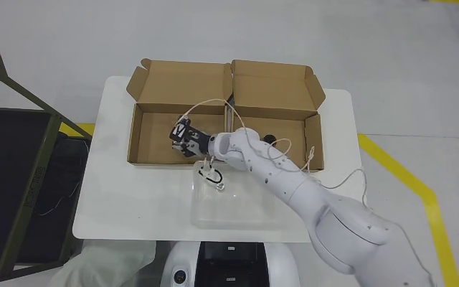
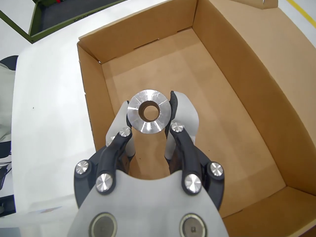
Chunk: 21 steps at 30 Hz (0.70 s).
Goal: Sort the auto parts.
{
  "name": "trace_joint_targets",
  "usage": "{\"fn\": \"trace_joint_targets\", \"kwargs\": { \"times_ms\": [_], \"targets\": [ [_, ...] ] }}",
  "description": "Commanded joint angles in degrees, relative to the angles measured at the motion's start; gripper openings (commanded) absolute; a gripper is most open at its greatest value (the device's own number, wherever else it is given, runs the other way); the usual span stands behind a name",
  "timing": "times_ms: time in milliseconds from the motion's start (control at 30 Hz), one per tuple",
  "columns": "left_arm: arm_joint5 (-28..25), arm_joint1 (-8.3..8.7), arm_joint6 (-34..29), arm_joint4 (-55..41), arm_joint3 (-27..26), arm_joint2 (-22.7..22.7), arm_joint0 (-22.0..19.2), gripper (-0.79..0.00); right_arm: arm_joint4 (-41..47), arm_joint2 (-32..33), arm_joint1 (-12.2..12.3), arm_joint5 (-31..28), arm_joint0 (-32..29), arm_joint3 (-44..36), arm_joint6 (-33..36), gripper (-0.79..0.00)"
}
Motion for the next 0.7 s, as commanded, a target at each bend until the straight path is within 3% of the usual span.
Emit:
{"fn": "trace_joint_targets", "kwargs": {
  "times_ms": [0,267,400,667],
  "targets": [
    [0.0,0.0,0.0,0.0,0.0,0.0,0.0,0.0,0.8,0.0,-1.1,-0.5,0.6,2.1,1.0,-0.785],
    [0.0,0.0,0.0,0.0,0.0,0.0,0.0,0.0,0.6,-0.4,-4.6,0.1,2.3,7.6,3.8,-0.782],
    [0.0,0.0,0.0,0.0,0.0,0.0,0.0,0.0,0.3,-0.5,-6.1,0.6,2.8,9.9,4.4,-0.557],
    [0.0,0.0,0.0,0.0,0.0,0.0,0.0,0.0,-0.6,-0.5,-8.3,0.7,3.5,13.5,4.4,-0.483]
  ]
}}
